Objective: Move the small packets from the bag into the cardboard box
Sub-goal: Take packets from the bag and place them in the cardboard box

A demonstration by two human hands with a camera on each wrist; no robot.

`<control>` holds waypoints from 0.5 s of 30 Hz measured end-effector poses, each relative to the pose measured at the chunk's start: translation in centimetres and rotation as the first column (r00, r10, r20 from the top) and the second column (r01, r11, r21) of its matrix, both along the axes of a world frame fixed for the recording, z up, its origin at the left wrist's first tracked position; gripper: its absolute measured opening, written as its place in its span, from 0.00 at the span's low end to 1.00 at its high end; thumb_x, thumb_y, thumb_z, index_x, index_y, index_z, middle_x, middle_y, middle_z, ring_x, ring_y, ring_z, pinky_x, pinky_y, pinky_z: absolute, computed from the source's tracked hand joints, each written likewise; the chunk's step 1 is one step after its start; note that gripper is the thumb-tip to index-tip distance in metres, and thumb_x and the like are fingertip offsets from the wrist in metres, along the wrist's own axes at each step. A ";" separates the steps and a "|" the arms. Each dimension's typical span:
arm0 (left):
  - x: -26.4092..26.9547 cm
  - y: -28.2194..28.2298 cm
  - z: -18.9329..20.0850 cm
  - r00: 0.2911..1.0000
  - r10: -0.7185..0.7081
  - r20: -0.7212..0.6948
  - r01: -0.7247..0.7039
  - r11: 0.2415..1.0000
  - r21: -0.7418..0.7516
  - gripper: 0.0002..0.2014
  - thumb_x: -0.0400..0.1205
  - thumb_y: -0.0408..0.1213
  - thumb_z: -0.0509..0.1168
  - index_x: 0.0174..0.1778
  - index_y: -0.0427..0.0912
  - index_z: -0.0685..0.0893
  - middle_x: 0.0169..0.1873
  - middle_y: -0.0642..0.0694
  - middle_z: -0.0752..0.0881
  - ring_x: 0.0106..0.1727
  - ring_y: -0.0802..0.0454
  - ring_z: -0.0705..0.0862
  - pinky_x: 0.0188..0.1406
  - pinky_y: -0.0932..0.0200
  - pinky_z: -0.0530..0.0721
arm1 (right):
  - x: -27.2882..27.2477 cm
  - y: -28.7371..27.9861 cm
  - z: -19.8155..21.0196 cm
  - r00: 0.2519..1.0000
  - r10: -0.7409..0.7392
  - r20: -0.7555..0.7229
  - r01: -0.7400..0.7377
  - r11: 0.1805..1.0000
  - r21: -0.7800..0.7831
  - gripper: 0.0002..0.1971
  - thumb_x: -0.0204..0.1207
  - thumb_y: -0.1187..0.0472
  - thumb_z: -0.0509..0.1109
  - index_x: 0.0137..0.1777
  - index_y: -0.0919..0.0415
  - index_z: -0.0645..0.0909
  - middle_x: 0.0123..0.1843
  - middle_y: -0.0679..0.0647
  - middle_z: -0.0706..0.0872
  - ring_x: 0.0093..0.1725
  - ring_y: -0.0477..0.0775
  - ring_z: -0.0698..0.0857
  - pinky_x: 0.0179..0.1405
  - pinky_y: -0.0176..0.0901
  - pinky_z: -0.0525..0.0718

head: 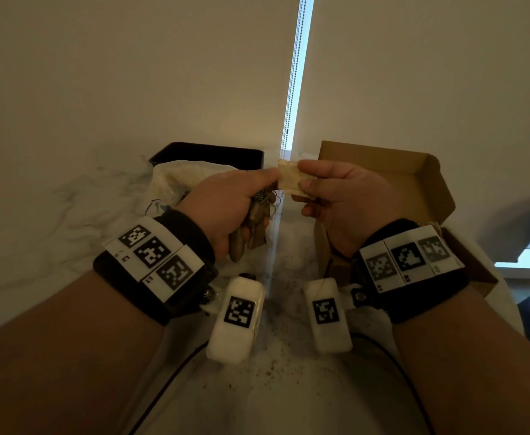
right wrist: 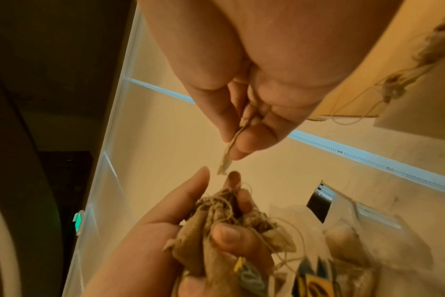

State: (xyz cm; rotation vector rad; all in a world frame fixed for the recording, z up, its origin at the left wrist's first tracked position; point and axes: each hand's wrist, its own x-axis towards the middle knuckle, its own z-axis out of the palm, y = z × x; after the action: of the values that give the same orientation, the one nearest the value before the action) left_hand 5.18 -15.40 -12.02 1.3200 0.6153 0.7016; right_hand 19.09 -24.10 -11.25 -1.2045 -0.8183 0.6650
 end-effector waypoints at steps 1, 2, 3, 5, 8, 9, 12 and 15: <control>0.0 0.1 0.0 1.000 0.003 0.004 -0.003 1.000 -0.027 0.14 0.84 0.51 0.69 0.47 0.41 0.86 0.29 0.42 0.81 0.23 0.50 0.78 0.14 0.64 0.73 | 0.0 -0.1 0.1 0.999 -0.014 -0.034 0.014 1.000 -0.006 0.13 0.76 0.77 0.67 0.48 0.60 0.86 0.43 0.57 0.90 0.33 0.50 0.89 0.28 0.37 0.83; 0.0 0.1 0.1 1.000 0.005 0.010 -0.005 0.999 -0.048 0.15 0.83 0.52 0.69 0.49 0.42 0.87 0.29 0.42 0.81 0.24 0.50 0.79 0.14 0.64 0.73 | 0.1 -0.4 0.3 0.997 -0.033 -0.067 0.032 0.999 -0.013 0.12 0.76 0.77 0.67 0.48 0.61 0.86 0.42 0.57 0.90 0.33 0.50 0.89 0.28 0.37 0.83; 0.0 0.1 0.2 1.000 0.006 0.015 -0.005 0.998 -0.065 0.15 0.83 0.52 0.69 0.50 0.43 0.87 0.29 0.43 0.81 0.24 0.51 0.79 0.14 0.65 0.74 | 0.3 -0.7 0.7 0.995 -0.055 -0.088 0.053 0.998 -0.022 0.12 0.76 0.77 0.67 0.49 0.62 0.86 0.42 0.57 0.90 0.34 0.51 0.89 0.30 0.38 0.84; -0.1 0.3 0.1 1.000 0.002 0.025 0.000 0.995 -0.097 0.15 0.84 0.52 0.68 0.51 0.43 0.86 0.29 0.43 0.82 0.24 0.51 0.79 0.13 0.66 0.73 | 1.1 -1.8 1.5 0.990 -0.083 -0.111 0.080 0.996 -0.035 0.11 0.77 0.77 0.66 0.51 0.63 0.85 0.42 0.59 0.90 0.38 0.53 0.89 0.37 0.44 0.88; -0.1 0.5 0.1 0.999 -0.006 0.044 0.011 0.994 -0.112 0.13 0.83 0.52 0.68 0.49 0.44 0.85 0.29 0.44 0.82 0.24 0.51 0.79 0.13 0.67 0.72 | 2.7 -4.1 2.9 0.988 -0.104 -0.117 0.094 0.992 -0.085 0.12 0.78 0.76 0.65 0.54 0.64 0.85 0.41 0.59 0.90 0.37 0.52 0.89 0.35 0.43 0.89; 0.0 0.5 0.0 0.999 -0.012 0.050 0.018 0.993 -0.118 0.13 0.83 0.52 0.68 0.48 0.44 0.86 0.30 0.44 0.82 0.24 0.51 0.79 0.14 0.66 0.73 | 3.3 -4.9 3.1 0.988 -0.116 -0.097 0.103 0.987 -0.124 0.12 0.79 0.76 0.64 0.56 0.63 0.85 0.44 0.58 0.90 0.36 0.50 0.89 0.32 0.39 0.87; 0.1 0.5 -0.1 0.997 -0.035 0.067 0.045 0.987 -0.157 0.13 0.83 0.52 0.68 0.46 0.45 0.85 0.30 0.45 0.82 0.25 0.50 0.79 0.15 0.66 0.74 | 4.5 -6.7 3.4 0.991 -0.126 -0.032 0.113 0.957 -0.267 0.14 0.81 0.75 0.61 0.60 0.64 0.82 0.50 0.59 0.85 0.40 0.49 0.86 0.31 0.34 0.84; 0.1 0.4 0.0 0.997 -0.042 0.071 0.052 0.987 -0.152 0.13 0.84 0.53 0.67 0.45 0.46 0.85 0.29 0.45 0.81 0.25 0.50 0.78 0.15 0.67 0.73 | 5.6 -7.6 3.2 0.974 -0.201 0.105 0.226 0.876 -0.425 0.14 0.81 0.77 0.60 0.59 0.64 0.83 0.54 0.61 0.84 0.42 0.53 0.86 0.31 0.36 0.87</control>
State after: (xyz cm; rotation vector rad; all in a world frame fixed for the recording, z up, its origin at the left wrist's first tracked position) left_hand 5.23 -15.03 -12.02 1.1598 0.5703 0.6447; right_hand 24.72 -31.73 -8.09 -1.7022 -0.5836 0.6510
